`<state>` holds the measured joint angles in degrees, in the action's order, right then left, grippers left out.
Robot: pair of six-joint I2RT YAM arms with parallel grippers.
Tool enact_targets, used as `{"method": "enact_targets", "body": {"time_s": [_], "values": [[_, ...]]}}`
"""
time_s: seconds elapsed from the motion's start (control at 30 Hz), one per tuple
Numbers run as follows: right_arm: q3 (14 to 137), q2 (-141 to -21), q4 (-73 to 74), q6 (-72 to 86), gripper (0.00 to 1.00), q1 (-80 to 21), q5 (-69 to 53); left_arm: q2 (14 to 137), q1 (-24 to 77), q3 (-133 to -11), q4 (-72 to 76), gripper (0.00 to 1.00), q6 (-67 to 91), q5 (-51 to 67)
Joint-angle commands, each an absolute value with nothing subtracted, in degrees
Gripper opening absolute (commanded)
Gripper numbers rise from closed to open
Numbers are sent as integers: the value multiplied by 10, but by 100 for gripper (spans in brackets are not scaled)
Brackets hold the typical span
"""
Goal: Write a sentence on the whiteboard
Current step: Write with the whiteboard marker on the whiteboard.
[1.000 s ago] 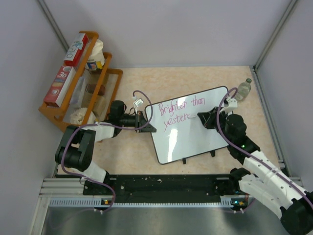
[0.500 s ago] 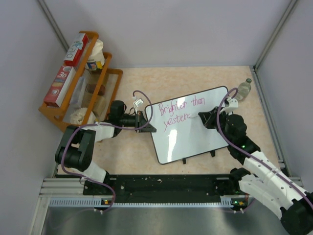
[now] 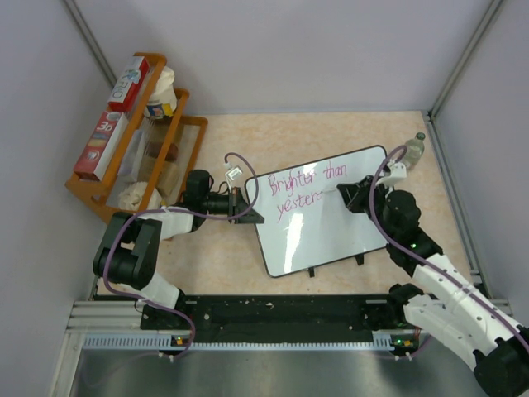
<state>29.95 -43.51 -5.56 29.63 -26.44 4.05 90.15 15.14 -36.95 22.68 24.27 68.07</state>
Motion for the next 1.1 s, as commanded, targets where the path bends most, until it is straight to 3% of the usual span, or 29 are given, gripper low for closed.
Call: {"method": "enact_targets", "body": {"time_s": [0.0,0.43,1.07], "values": [[346,-433,-90,291,0,-258,51,911,167,-352,225,0,130,630],[358,-490,-110,292,0,-249,47,910,167,-352,224,0,129,630],[316,-466,-63,288,0,-247,25,910,167,-352,224,0,129,631]]}}
